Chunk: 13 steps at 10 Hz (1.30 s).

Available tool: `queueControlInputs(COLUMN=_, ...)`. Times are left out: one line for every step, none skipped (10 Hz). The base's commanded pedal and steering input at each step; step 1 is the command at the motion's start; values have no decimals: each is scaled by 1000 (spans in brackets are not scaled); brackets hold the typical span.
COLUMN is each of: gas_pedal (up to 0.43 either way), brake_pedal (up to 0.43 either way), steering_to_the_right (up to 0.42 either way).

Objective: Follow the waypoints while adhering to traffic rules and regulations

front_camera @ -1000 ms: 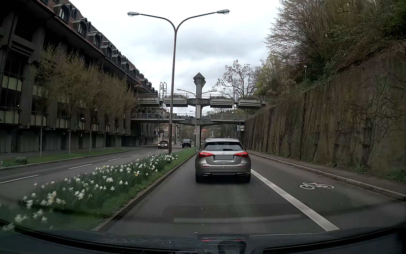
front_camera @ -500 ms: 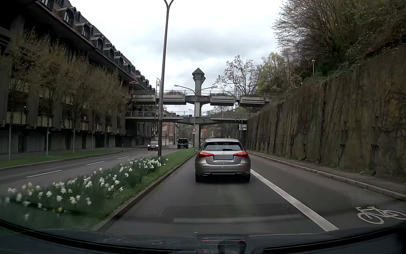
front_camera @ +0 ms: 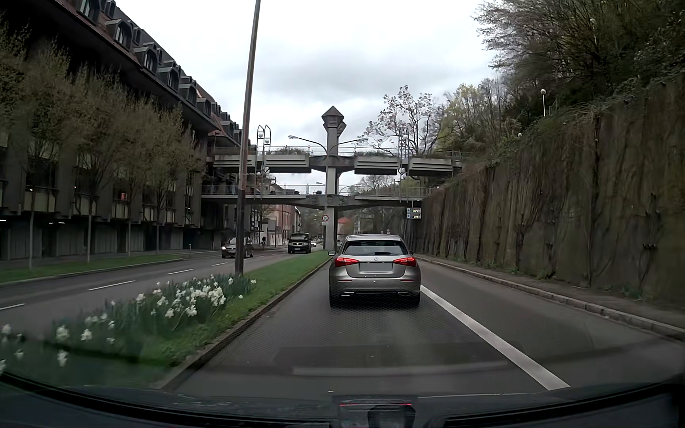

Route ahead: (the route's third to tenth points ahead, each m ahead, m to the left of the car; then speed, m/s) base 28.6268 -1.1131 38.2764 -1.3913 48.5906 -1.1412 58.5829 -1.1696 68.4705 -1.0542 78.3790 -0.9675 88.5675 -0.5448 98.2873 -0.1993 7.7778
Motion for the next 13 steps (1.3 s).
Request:
queueControlInputs(gas_pedal=87, brake_pedal=0, steering_to_the_right=2)
queueControlInputs(gas_pedal=87, brake_pedal=0, steering_to_the_right=1)
queueControlInputs(gas_pedal=87, brake_pedal=0, steering_to_the_right=2)
queueControlInputs(gas_pedal=79, brake_pedal=0, steering_to_the_right=1)
queueControlInputs(gas_pedal=79, brake_pedal=0, steering_to_the_right=1)
queueControlInputs(gas_pedal=79, brake_pedal=0, steering_to_the_right=1)
queueControlInputs(gas_pedal=79, brake_pedal=0, steering_to_the_right=1)
queueControlInputs(gas_pedal=79, brake_pedal=0, steering_to_the_right=1)
queueControlInputs(gas_pedal=79, brake_pedal=0, steering_to_the_right=0)
queueControlInputs(gas_pedal=79, brake_pedal=0, steering_to_the_right=0)
queueControlInputs(gas_pedal=79, brake_pedal=0, steering_to_the_right=0)
queueControlInputs(gas_pedal=87, brake_pedal=0, steering_to_the_right=0)
queueControlInputs(gas_pedal=87, brake_pedal=0, steering_to_the_right=0)
